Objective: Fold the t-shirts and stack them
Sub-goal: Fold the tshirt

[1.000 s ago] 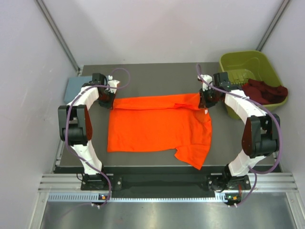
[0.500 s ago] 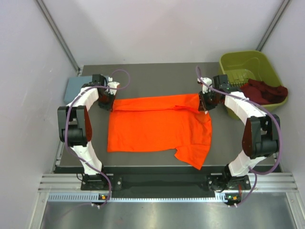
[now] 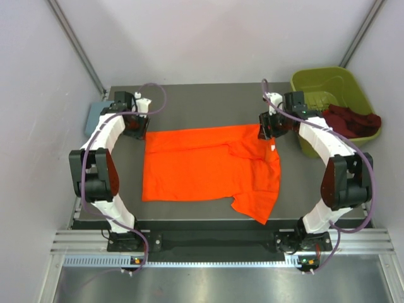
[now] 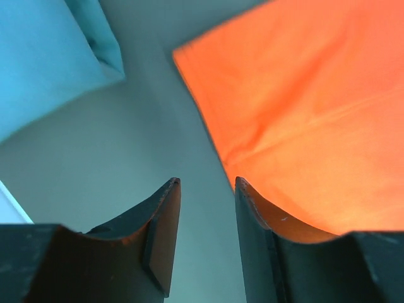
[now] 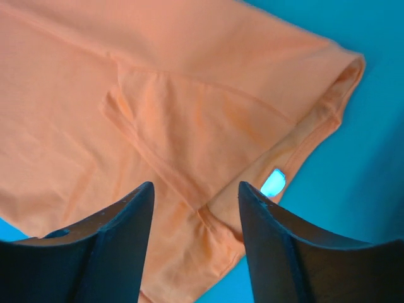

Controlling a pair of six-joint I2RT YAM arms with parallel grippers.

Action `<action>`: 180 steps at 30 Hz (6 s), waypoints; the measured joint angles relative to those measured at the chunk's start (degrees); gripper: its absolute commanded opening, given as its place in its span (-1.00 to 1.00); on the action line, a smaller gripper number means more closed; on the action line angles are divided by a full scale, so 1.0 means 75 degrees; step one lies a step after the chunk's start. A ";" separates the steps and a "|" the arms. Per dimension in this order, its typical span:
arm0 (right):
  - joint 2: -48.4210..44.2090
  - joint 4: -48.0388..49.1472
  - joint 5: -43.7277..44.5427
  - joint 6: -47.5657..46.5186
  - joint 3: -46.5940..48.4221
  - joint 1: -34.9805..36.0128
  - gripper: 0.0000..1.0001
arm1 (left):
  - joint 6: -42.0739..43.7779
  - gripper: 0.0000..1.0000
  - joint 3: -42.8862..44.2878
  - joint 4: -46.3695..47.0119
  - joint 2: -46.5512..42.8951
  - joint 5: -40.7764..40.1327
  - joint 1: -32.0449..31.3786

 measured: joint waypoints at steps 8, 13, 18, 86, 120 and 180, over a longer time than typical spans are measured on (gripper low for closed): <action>0.1268 0.0323 -0.0061 0.0388 0.1314 0.0003 0.22 | -0.0813 -0.17 0.1664 0.0198 0.1294 0.0481 -0.0131; 0.2279 0.0536 0.0003 0.0743 0.1894 0.0006 0.15 | -0.1483 -0.24 0.2512 0.0172 0.2416 0.0866 -0.0204; 0.2678 0.0562 0.0076 0.0982 0.1929 0.0003 0.09 | -0.1947 -0.26 0.2728 -0.0015 0.3037 0.1137 -0.0239; 0.4674 0.0781 0.0020 0.2215 0.3742 -0.0309 0.33 | -0.2046 -0.12 0.4433 -0.1868 0.4368 0.0871 0.0650; 0.4572 0.0956 0.0055 0.2180 0.3555 -0.0256 0.33 | -0.2530 -0.28 0.4089 -0.1894 0.3774 0.1218 0.0641; 0.5240 0.0737 0.0918 0.1824 0.4779 -0.0344 0.42 | -0.2955 -0.34 0.7160 -0.1032 0.5954 -0.0641 -0.0210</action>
